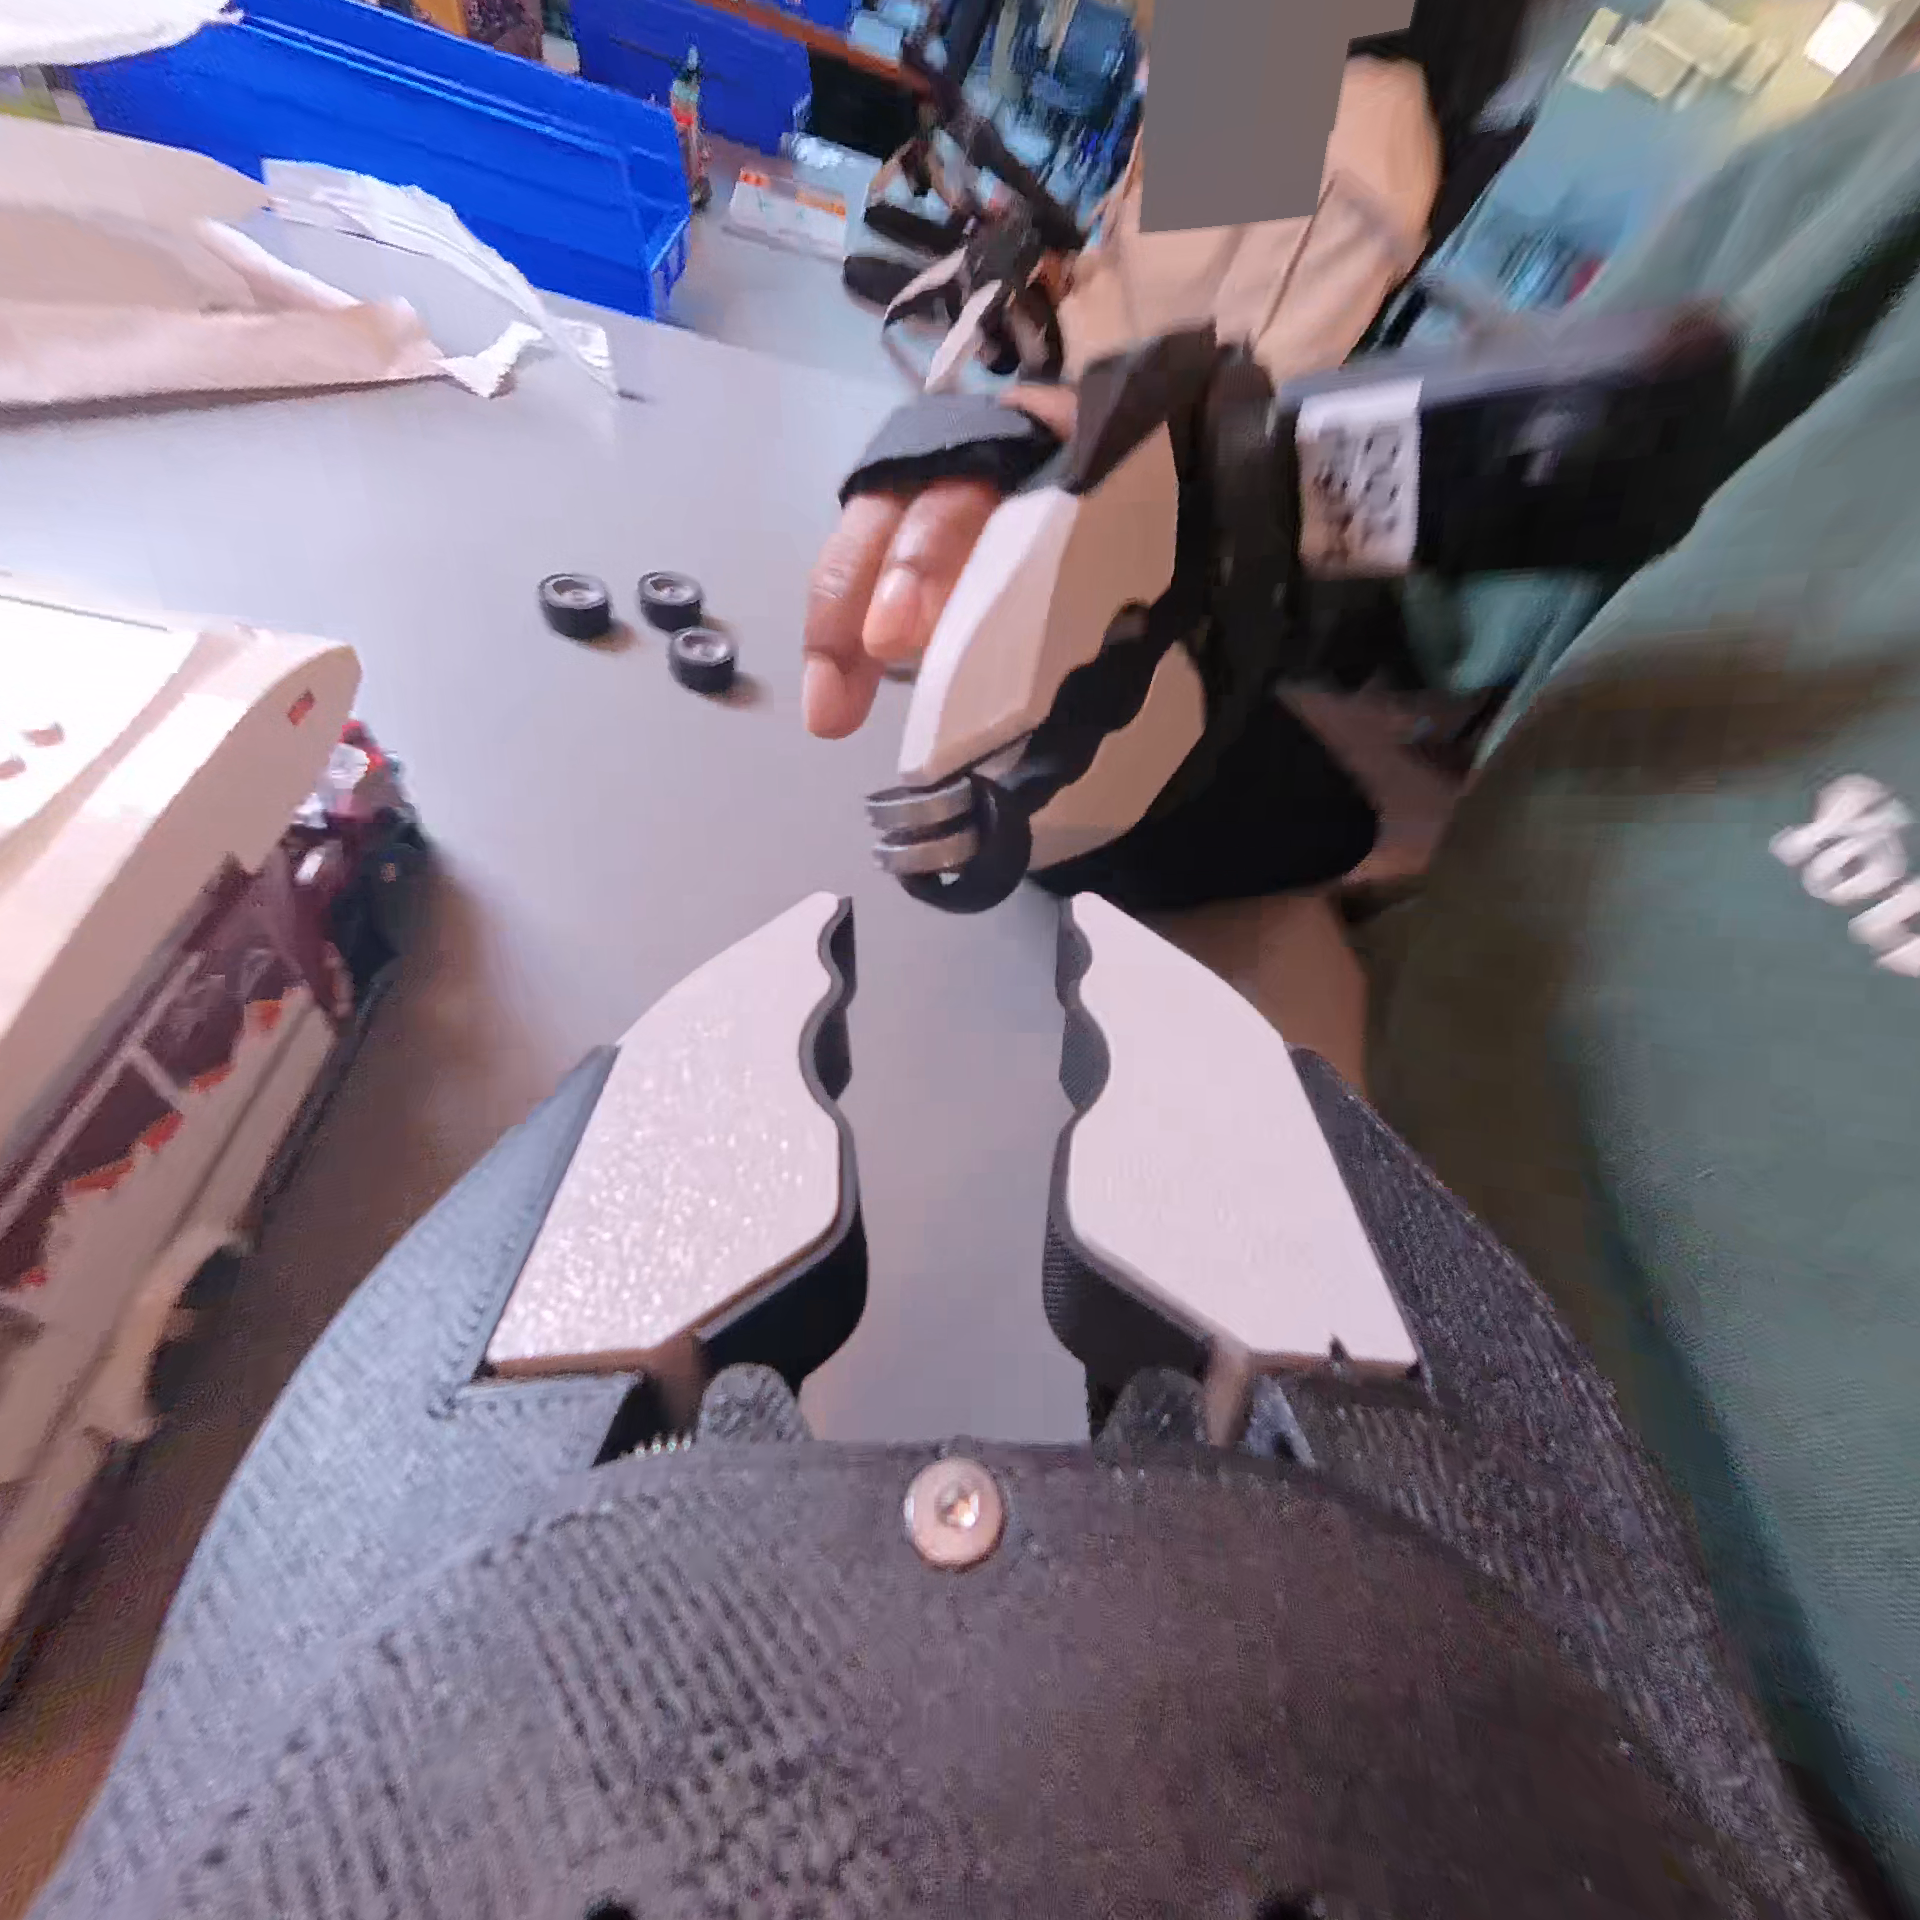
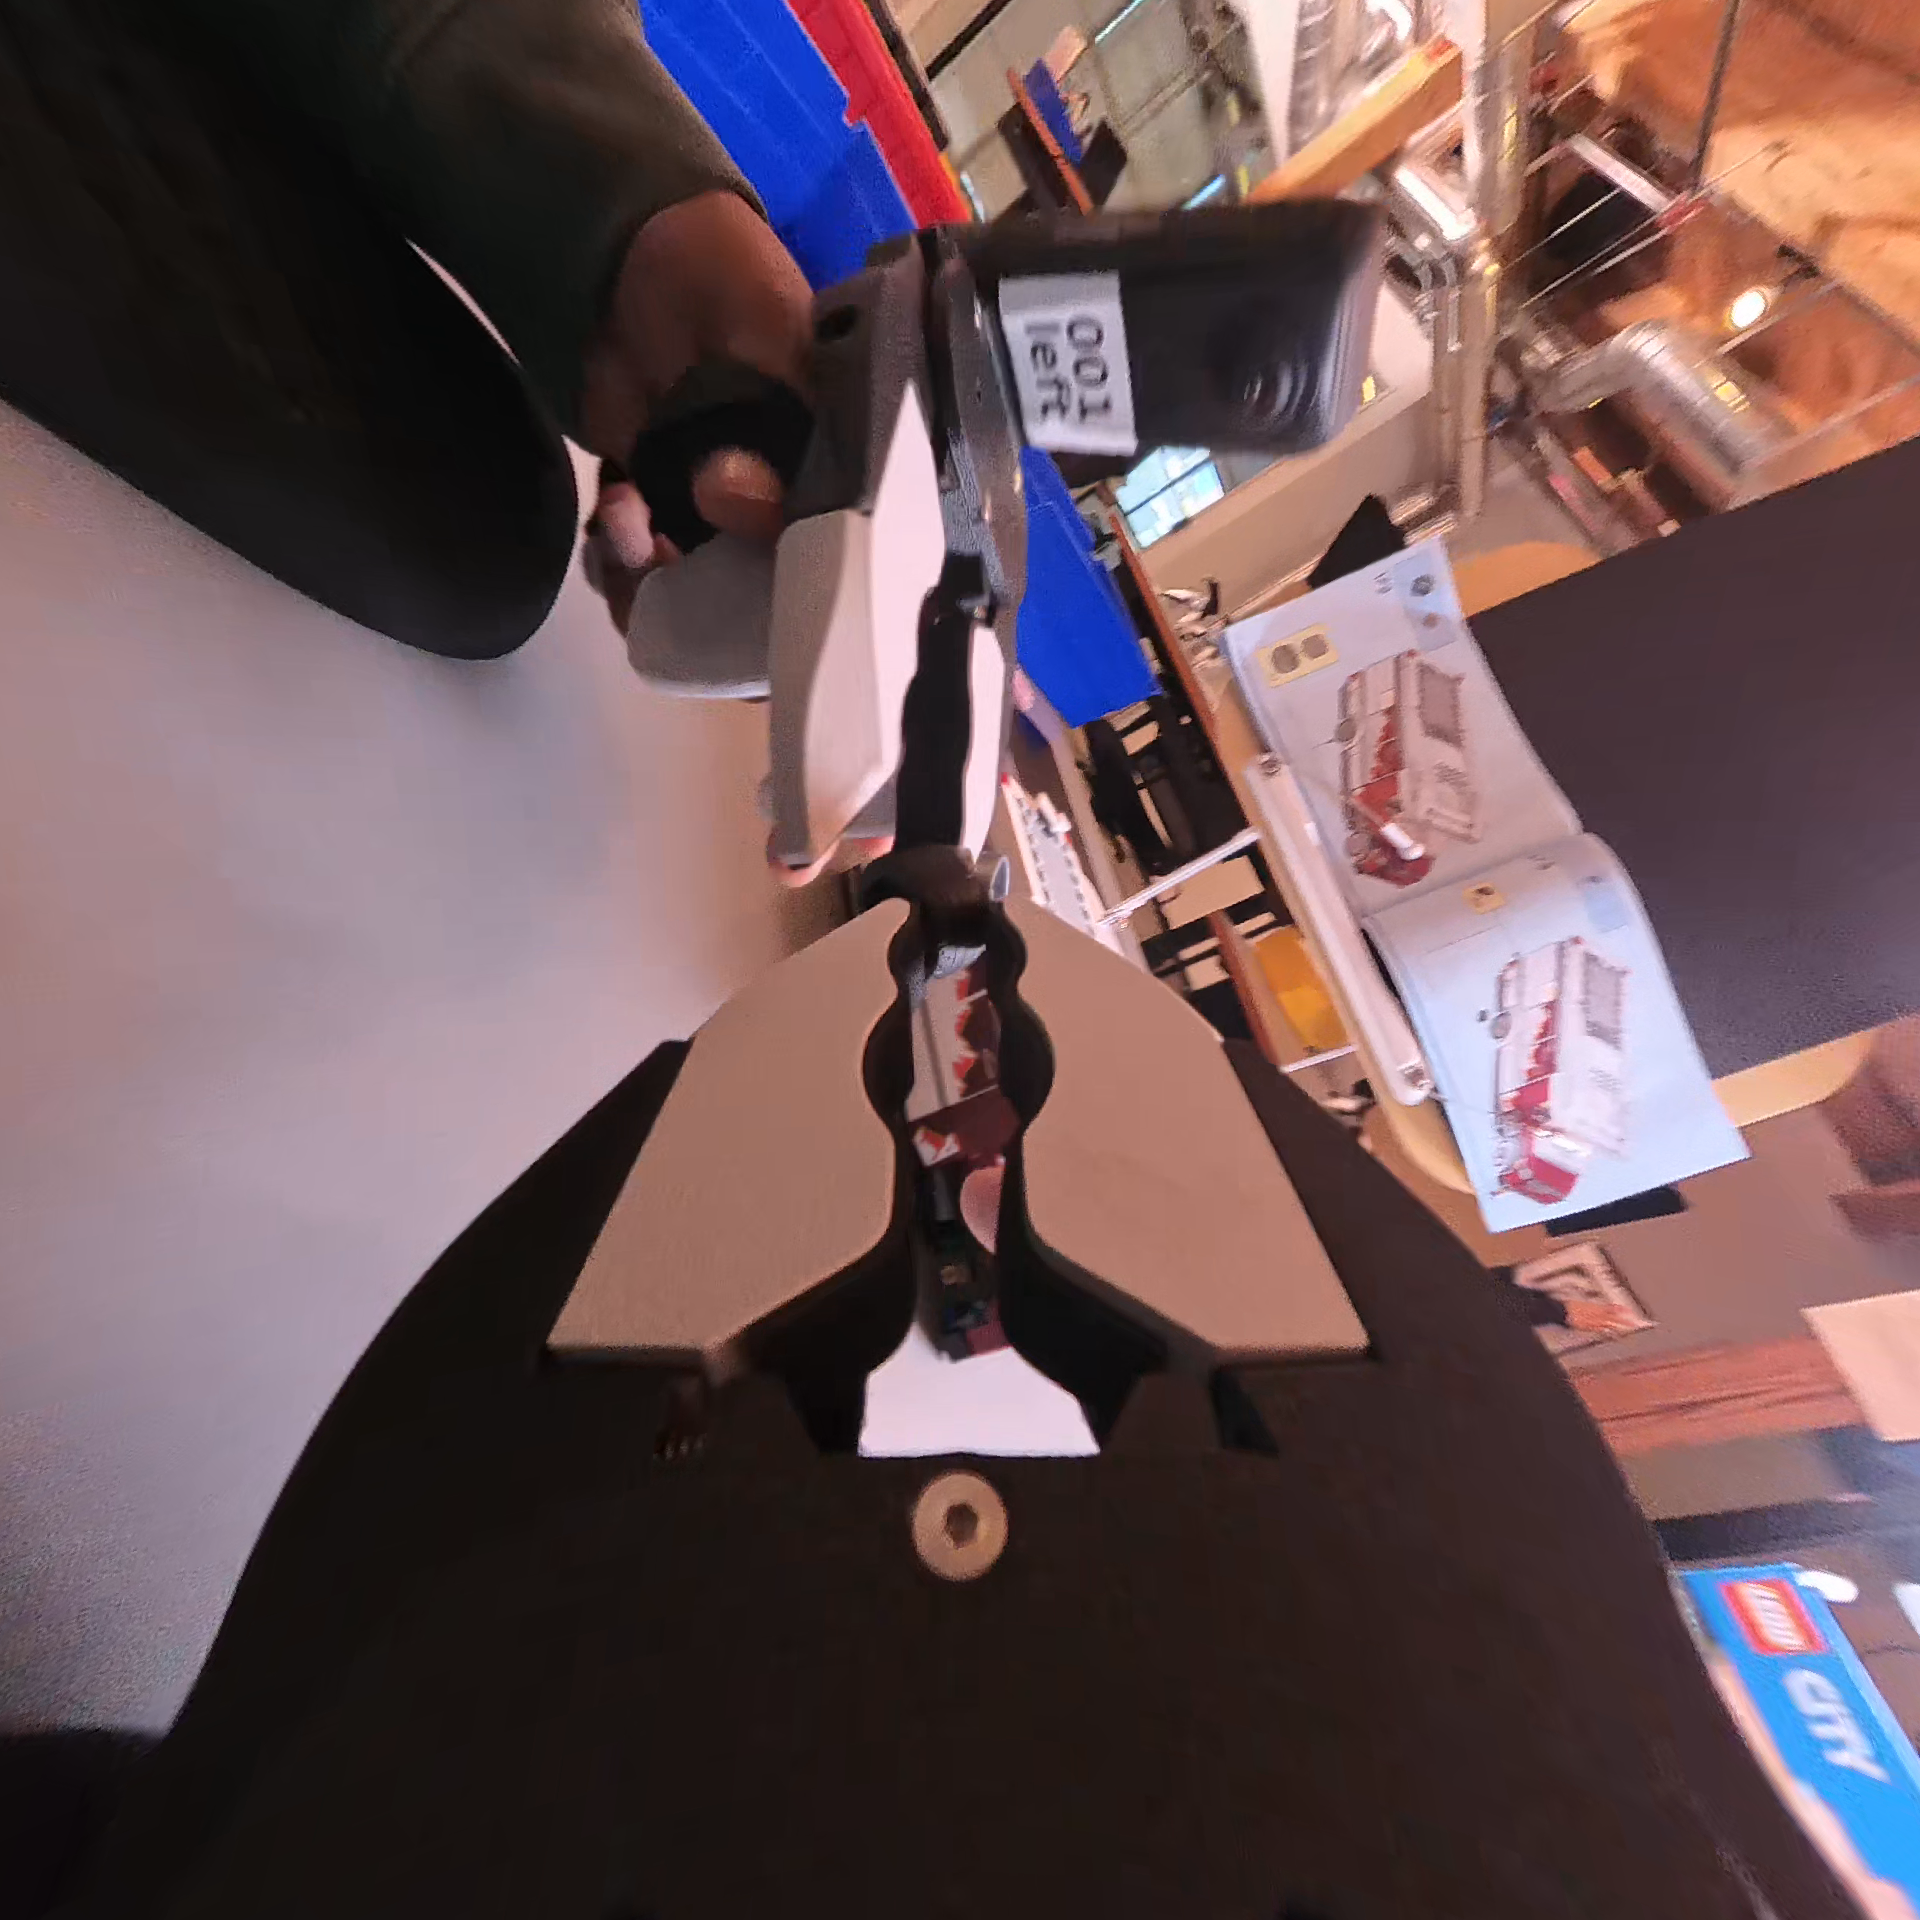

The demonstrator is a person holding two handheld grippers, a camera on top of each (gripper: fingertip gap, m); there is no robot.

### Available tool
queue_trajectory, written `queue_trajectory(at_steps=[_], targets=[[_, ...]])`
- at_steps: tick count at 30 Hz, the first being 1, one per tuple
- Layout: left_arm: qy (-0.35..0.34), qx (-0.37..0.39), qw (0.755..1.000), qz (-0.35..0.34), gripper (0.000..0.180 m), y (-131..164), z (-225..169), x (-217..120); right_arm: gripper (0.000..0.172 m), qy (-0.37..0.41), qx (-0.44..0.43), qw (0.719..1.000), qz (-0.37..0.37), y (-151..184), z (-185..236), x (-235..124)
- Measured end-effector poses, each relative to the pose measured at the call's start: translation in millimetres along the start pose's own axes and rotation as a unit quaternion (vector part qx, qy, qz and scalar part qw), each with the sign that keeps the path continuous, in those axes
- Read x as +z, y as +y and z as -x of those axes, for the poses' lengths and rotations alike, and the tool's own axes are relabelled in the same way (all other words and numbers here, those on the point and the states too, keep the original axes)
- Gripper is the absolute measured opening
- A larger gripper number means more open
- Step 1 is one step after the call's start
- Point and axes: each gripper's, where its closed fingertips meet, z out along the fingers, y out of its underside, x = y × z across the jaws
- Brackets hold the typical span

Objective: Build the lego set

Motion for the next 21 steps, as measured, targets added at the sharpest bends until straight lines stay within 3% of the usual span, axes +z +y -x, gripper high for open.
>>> queue_trajectory(at_steps=[3, 5, 9, 12, 16, 19, 21], targets=[[0.059, -0.091, 0.993, -0.051, 0.036, -17, -4, 0, 0.010, 0.014, -0.056, 0.998, -0.002, -3, 3, 4], [0.065, -0.104, 0.992, -0.032, 0.025, -13, 0, 2, 0.010, 0.012, -0.072, 0.997, -0.003, -2, 7, 6], [0.040, -0.059, 0.997, 0.022, 0.025, 3, 6, 7, 0.011, -0.020, -0.091, 0.996, 0.011, 10, 21, 6], [-0.017, 0.023, 0.995, 0.096, 0.024, 24, 18, 13, 0.012, -0.093, -0.090, 0.990, 0.047, 27, 40, 3], [-0.058, 0.110, 0.974, 0.191, 0.024, 55, 30, 20, 0.014, -0.190, 0.020, 0.978, 0.083, 36, 56, -6], [-0.059, 0.142, 0.964, 0.217, 0.024, 65, 31, 22, 0.019, -0.237, 0.127, 0.960, 0.080, 29, 52, -10], [-0.057, 0.151, 0.961, 0.227, 0.026, 66, 31, 21, 0.019, -0.260, 0.140, 0.952, 0.079, 27, 51, -9]])
